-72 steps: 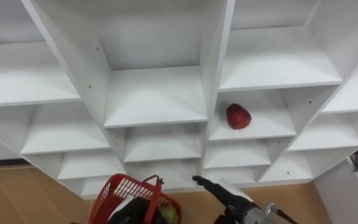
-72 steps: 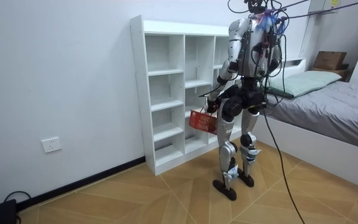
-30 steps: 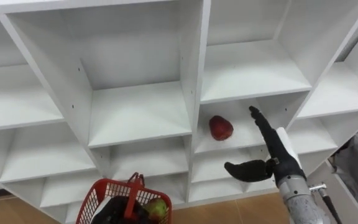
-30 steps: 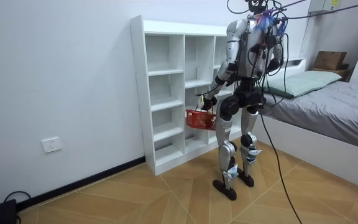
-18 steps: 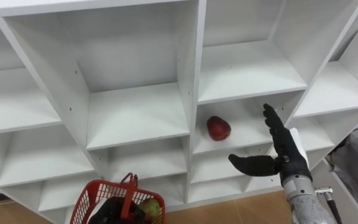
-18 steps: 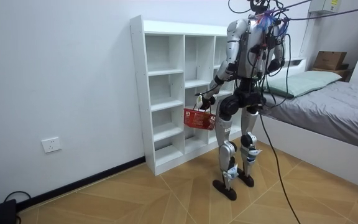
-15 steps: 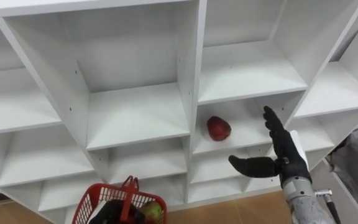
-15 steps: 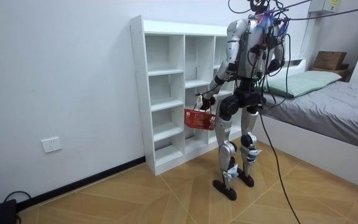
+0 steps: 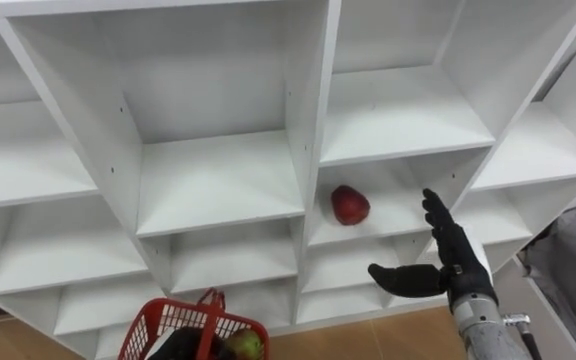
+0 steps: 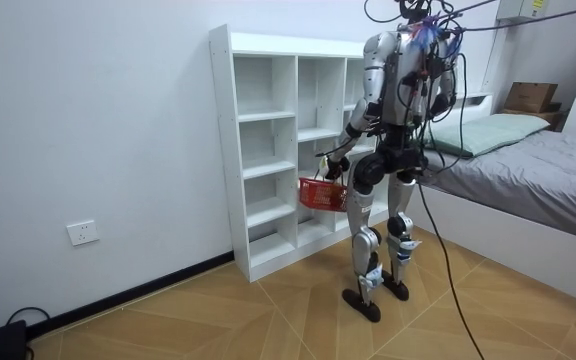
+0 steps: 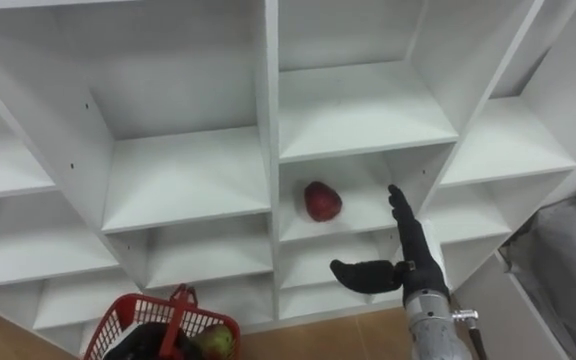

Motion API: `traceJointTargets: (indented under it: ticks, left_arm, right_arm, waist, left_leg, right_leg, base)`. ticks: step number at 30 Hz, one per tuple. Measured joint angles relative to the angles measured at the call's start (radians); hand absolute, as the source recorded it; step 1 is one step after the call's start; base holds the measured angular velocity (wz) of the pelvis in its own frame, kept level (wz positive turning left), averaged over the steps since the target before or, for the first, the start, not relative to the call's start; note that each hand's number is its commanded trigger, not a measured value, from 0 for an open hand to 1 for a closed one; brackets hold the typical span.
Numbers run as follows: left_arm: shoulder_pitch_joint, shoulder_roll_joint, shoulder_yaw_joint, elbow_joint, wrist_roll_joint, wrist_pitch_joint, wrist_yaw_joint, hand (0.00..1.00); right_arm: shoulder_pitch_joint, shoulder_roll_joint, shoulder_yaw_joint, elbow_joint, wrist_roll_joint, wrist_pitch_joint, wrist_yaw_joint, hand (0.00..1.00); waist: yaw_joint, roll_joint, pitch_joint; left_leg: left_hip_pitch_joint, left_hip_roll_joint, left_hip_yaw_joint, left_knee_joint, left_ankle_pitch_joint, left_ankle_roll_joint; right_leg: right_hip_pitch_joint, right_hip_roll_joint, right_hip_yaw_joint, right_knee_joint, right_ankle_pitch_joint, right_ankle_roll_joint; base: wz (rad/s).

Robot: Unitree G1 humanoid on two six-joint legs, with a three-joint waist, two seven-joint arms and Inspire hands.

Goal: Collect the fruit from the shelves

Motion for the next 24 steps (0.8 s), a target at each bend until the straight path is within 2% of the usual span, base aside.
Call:
traceJointTargets:
  ticks: [2, 4, 11, 13, 20, 24]
  left_arm:
    - [0.000, 0.000, 0.000, -0.006, 0.002, 0.002, -0.012, 1.00]
    - [0.000, -0.001, 0.000, -0.012, 0.002, 0.004, -0.021, 1.00]
    - [-0.003, 0.001, 0.000, -0.036, -0.002, 0.012, -0.035, 1.00]
    - [-0.021, 0.002, 0.000, -0.034, -0.004, 0.013, -0.031, 1.00]
    - [-0.096, -0.004, -0.023, 0.013, -0.004, 0.017, -0.009, 1.00]
    - [-0.124, -0.003, -0.024, 0.033, -0.005, 0.017, -0.009, 1.00]
  right_arm:
    - [-0.014, 0.000, 0.000, 0.007, 0.005, 0.000, 0.006, 0.00]
    - [-0.028, 0.001, 0.000, 0.008, 0.008, 0.000, 0.009, 0.00]
    - [-0.056, 0.003, 0.007, 0.037, 0.024, -0.001, 0.004, 0.00]
    - [-0.092, -0.001, 0.008, 0.068, 0.052, -0.001, -0.013, 0.00]
    - [-0.240, -0.014, 0.019, 0.188, 0.047, -0.004, -0.068, 0.00]
    - [-0.329, -0.016, 0.017, 0.279, 0.050, -0.028, -0.093, 0.00]
  waist:
    - [0.002, 0.000, 0.0002]
    - [0.020, 0.002, 0.0006]
    - [0.032, 0.001, -0.0009]
    - [0.032, 0.000, -0.0041]
    - [0.050, 0.002, -0.0011]
    - [0.048, 0.001, 0.0020]
  left_leg:
    - [-0.005, 0.000, -0.008, 0.003, 0.000, 0.000]
    - [-0.007, 0.001, -0.008, 0.004, 0.000, 0.000]
    - [-0.029, -0.002, -0.033, 0.018, 0.000, 0.000]
    - [-0.069, -0.003, -0.051, 0.034, 0.000, 0.000]
    - [-0.134, 0.000, -0.054, 0.058, 0.001, 0.001]
    - [-0.200, 0.000, -0.056, 0.090, 0.001, 0.001]
  right_leg:
    - [0.000, -0.001, -0.004, 0.000, 0.000, -0.001]
    - [-0.002, -0.001, -0.014, 0.001, -0.001, -0.002]
    - [-0.002, -0.009, -0.053, -0.002, -0.003, -0.003]
    - [-0.034, -0.010, -0.055, 0.005, 0.000, -0.004]
    - [-0.089, -0.012, -0.067, 0.036, 0.004, -0.010]
    - [-0.146, -0.016, -0.075, 0.055, 0.004, -0.011]
  base:
    - [0.14]
    - [0.04]
    - [0.14]
    - [0.11]
    - [0.03]
    - [0.03]
